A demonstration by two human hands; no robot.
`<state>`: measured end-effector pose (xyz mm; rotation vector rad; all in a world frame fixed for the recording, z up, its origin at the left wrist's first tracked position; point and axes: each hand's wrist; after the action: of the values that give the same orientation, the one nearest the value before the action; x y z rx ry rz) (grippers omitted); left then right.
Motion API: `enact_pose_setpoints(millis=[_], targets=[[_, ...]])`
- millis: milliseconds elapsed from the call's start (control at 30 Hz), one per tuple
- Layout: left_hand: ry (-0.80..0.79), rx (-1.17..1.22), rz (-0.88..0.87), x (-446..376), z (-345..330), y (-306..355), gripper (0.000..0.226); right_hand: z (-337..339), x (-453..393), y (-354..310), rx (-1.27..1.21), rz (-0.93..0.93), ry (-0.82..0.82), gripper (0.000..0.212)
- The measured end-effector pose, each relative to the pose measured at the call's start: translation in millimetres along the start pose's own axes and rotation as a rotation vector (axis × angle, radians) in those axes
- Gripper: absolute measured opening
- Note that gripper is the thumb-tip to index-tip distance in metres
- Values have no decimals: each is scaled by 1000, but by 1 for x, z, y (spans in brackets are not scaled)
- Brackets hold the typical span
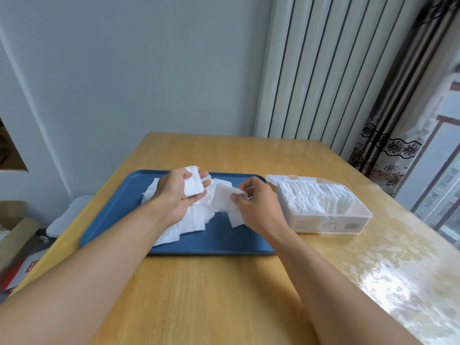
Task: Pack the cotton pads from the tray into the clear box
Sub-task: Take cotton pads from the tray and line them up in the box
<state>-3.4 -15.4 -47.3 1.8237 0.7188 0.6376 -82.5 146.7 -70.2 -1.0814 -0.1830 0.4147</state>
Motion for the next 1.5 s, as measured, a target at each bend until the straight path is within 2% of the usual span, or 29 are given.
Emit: enact_pose_setpoints(millis=[100, 167, 233, 333, 400, 467, 567, 633, 800, 900, 1000, 1100, 1167, 1233, 1500], targets=[[-19, 9, -16, 1, -1, 0, 27, 11, 0, -8, -179, 45, 8, 6], [-64, -18, -24, 1, -2, 1, 26, 17, -3, -12, -214, 42, -80, 7], [-152, -76, 5, 2, -2, 1, 25, 21, -4, -12, -240, 26, -153, 11], [-332, -169, 39, 6, -5, 3, 33, 22, -3, -9, -254, -7, -114, 20], [-405, -260, -15, 10, -7, 1, 27, 21, -4, -7, -260, -33, -91, 24], [-380, -291, -64, 9, -8, -3, 28, 22, -5, -7, -296, -59, -125, 29], [-313, -223, -90, 5, -7, -5, 30, 26, -5, -6, -364, -94, -269, 46], [-269, -180, -101, 3, -6, -4, 32, 26, -6, -6, -369, -102, -281, 41], [-187, -100, -130, 0, -8, -5, 29, 23, -6, -5, -338, -98, -128, 16], [-104, -50, -159, -4, -6, -6, 19, 24, -7, -5, -283, -27, 51, 1], [-45, -47, -180, -7, -4, -8, 18, 26, -5, -9, -193, 60, 123, 12], [-77, -97, -177, -6, -5, -11, 20, 25, -2, -14, -102, 184, -12, 25], [-142, -132, -169, -3, -7, -11, 23, 22, -2, -15, -87, 216, -68, 23], [-205, -150, -163, 3, -10, -10, 19, 18, -5, -12, -114, 199, -49, 15], [-328, -102, -117, 15, -17, -10, 16, 19, -12, -2, -191, 114, 42, 16]])
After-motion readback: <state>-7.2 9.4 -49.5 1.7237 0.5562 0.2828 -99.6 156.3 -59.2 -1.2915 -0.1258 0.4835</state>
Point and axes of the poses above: each hand's wrist, its own x-axis away from the middle knuckle, its own z-axis out of the back of the hand, y = z × x, and after that the axes turned 9 degrees about -z, right-handed
